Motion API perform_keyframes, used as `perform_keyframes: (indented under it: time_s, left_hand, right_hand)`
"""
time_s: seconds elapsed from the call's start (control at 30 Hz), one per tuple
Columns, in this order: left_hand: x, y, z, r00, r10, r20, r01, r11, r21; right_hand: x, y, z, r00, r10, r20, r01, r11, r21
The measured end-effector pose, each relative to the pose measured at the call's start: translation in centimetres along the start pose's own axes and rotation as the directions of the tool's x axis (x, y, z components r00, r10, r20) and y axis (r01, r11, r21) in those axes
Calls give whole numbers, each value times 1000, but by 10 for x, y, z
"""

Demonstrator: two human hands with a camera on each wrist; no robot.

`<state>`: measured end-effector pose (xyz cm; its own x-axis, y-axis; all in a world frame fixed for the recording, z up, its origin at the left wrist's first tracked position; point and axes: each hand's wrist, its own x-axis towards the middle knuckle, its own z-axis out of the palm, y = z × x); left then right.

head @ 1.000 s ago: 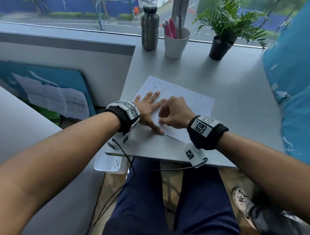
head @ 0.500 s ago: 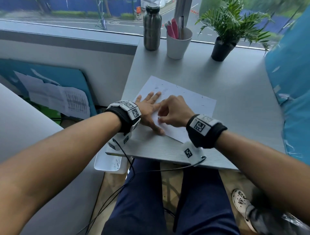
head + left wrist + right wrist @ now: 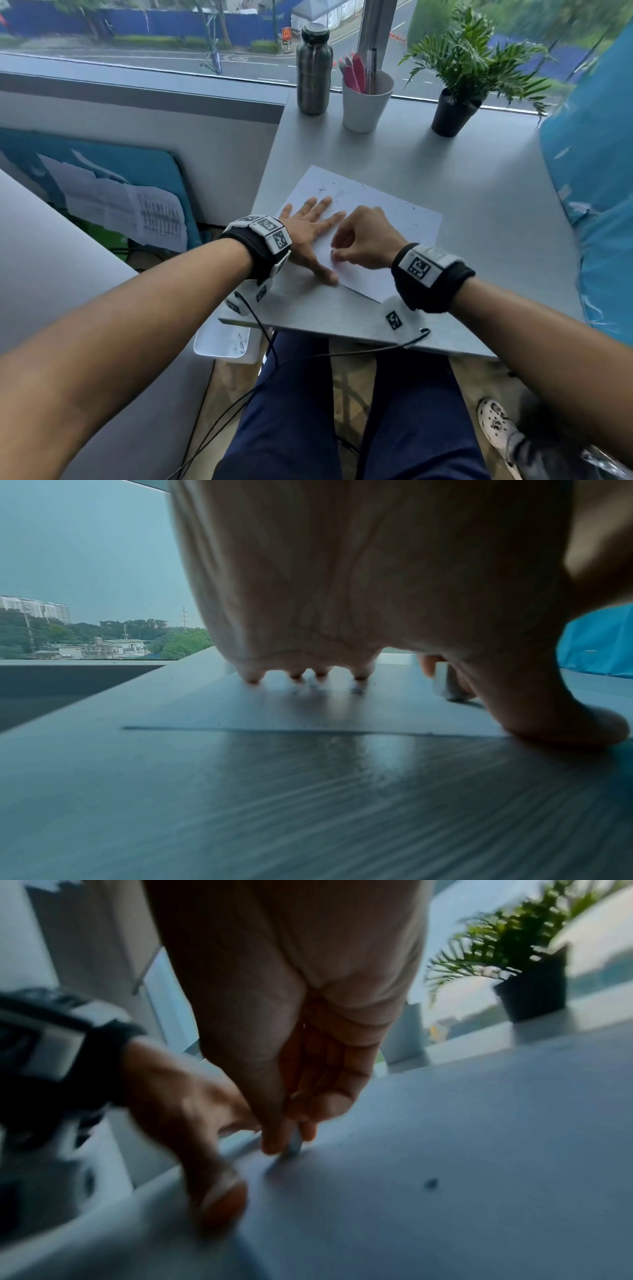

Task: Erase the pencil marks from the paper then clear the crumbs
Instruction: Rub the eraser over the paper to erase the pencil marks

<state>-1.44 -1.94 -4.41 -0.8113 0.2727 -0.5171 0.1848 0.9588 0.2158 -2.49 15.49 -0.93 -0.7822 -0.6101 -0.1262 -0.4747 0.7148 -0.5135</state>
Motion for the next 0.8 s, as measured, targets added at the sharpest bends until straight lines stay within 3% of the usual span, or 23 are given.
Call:
perform_keyframes:
  time_s: [0.13,0.2,0.27,0.37,0.47,0.5,0.57,0.67,0.73,0.8]
  left_hand:
    - [-1,-5,4,998,31,-48,-30,999,21]
    - [-5,-7,6,995,50,-87,-45,998,53]
    - [-8,-7,4,994,37,-100,-27,995,96]
    - [-14,0,1,991,-66,-119,87,980,180]
    - [-22,17,-3,965,-108,-241,168,956,243]
    - [-24,22,-2,960,-58,-274,131,957,258]
    - [-30,35,4,954,152,-259,-77,958,277]
    - [-36,54,25,890,452,-65,-423,869,255]
    - [-35,57,38,878,478,25,-471,853,224]
    - [-33,50,38,919,394,28,-392,900,193]
  right_hand:
    - [8,48,-40,967,227,-113,-227,974,12]
    - [0,67,-48,951,304,-50,-303,952,34]
    - [-11,78,-46,944,329,17,-329,939,103]
    - [-13,84,-45,935,355,-11,-352,929,116]
    - [-11,83,-44,934,358,-13,-354,928,118]
    - [-11,84,-44,935,354,-3,-351,928,125]
    - [-12,84,-44,937,349,2,-345,928,142]
    - [-13,86,-44,937,349,-10,-343,926,160]
    - [-12,86,-44,937,349,-11,-342,925,167]
    - [-13,86,-44,937,349,-9,-342,922,182]
